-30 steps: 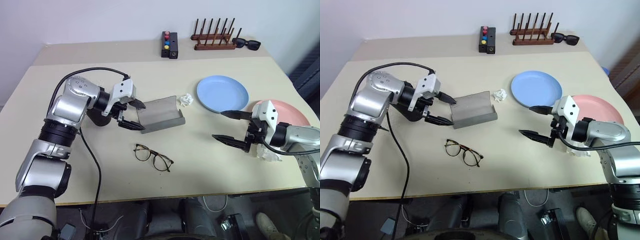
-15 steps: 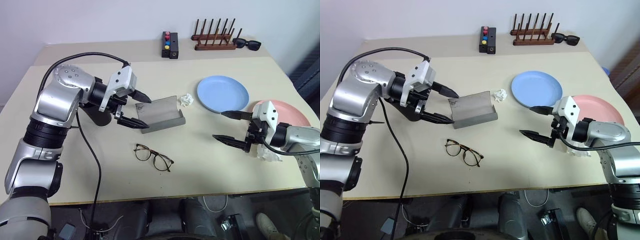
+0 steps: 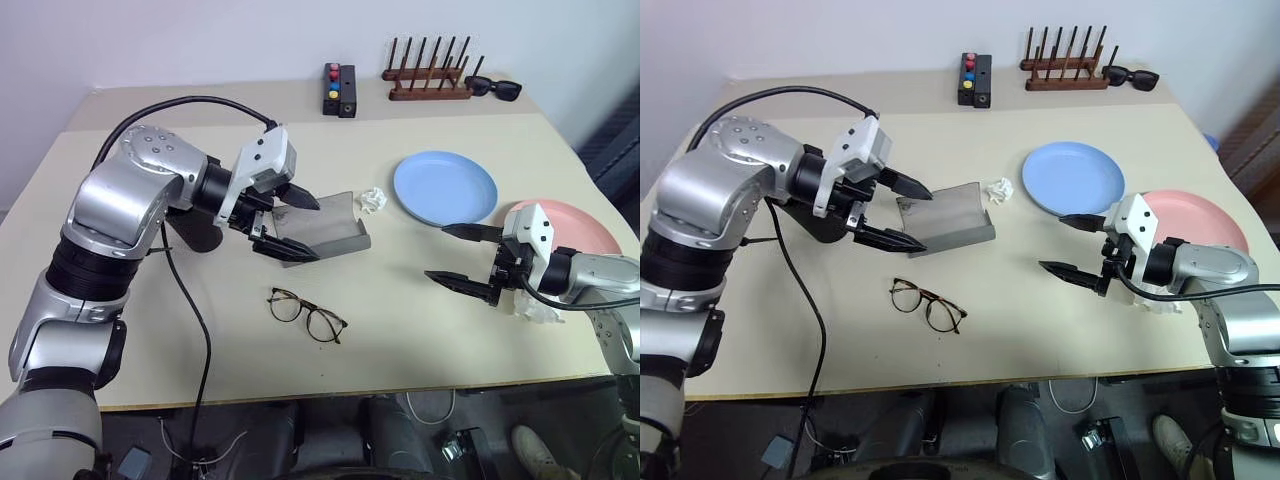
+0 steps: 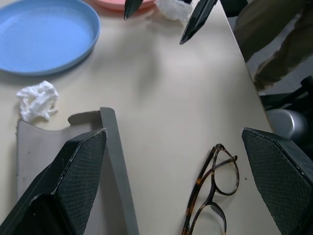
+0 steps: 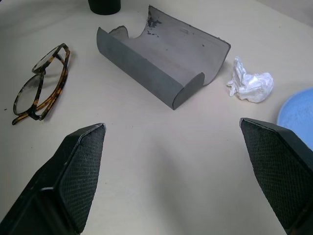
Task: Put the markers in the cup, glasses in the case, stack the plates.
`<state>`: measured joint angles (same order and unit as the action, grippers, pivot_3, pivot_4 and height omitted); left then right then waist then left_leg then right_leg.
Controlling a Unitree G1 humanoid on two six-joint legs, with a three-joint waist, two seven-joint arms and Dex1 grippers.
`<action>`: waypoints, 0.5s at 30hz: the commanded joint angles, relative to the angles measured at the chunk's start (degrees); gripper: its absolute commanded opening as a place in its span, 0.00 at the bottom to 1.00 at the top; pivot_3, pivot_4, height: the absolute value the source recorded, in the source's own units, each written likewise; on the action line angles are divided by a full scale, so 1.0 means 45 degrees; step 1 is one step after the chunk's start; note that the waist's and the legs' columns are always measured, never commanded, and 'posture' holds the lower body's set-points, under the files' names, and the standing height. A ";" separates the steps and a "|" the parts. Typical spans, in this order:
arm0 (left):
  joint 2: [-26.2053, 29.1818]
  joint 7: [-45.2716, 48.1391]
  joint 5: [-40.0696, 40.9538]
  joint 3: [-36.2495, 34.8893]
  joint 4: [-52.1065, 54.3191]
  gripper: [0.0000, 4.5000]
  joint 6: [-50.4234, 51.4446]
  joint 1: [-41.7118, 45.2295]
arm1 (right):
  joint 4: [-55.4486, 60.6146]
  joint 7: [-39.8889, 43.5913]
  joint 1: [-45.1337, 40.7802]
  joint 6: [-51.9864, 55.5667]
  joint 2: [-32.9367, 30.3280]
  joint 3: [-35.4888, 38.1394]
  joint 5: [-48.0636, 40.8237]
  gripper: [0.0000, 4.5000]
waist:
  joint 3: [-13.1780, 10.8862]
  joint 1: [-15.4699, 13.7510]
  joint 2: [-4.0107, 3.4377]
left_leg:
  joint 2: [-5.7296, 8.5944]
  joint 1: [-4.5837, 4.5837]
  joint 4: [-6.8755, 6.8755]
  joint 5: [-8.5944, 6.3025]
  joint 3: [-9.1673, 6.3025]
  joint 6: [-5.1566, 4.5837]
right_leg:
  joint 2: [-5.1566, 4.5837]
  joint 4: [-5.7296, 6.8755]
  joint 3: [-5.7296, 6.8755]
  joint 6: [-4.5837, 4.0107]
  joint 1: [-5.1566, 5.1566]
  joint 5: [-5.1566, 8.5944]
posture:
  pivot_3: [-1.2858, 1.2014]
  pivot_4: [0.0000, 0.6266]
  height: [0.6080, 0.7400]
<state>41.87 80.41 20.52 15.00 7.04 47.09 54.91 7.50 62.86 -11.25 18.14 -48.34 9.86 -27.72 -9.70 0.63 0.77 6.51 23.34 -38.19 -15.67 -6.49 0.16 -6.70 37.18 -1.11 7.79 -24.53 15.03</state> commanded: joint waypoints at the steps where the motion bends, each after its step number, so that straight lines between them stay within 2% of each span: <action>1: 0.0152 -0.0423 -0.0101 0.0093 0.0360 1.00 0.0189 0.0480 | 0.0138 0.0013 -0.0079 -0.0236 0.0046 0.0195 -0.0027 1.00 | 0.0000 -0.0004 0.0000 | -0.0001 0.0000 0.0000 0.0000 0.0001 0.0000 | 0.0000 0.0000 -0.0001 0.0000 0.0000 0.0000 | 0.52 0.24 1.00; 5: -0.0053 -0.0948 -0.0321 0.0406 0.0310 1.00 0.0222 0.0559 | 0.0129 0.0009 -0.0161 -0.0223 0.0070 0.0133 -0.0017 1.00 | 0.0000 -0.0032 0.0000 | 0.0002 0.0000 -0.0002 0.0000 0.0001 0.0000 | -0.0002 -0.0002 -0.0001 0.0000 0.0003 0.0000 | 0.52 0.24 1.00; 15: -0.0020 -0.0982 -0.1387 0.2427 -0.0375 1.00 0.0878 0.1411 | 0.0253 -0.0051 -0.0230 -0.0170 0.0122 0.0108 0.0046 1.00 | 0.0000 -0.0019 0.0000 | 0.0002 0.0000 0.0000 0.0000 0.0001 0.0000 | 0.0000 -0.0001 -0.0001 0.0000 0.0002 0.0000 | 0.52 0.24 1.00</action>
<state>41.27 75.96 15.32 25.52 5.48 50.26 59.69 7.50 62.72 -11.89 18.13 -47.86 9.55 -27.23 -9.70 0.54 0.77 6.52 23.34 -38.19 -15.67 -6.48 0.16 -6.70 37.17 -1.11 7.79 -24.52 15.03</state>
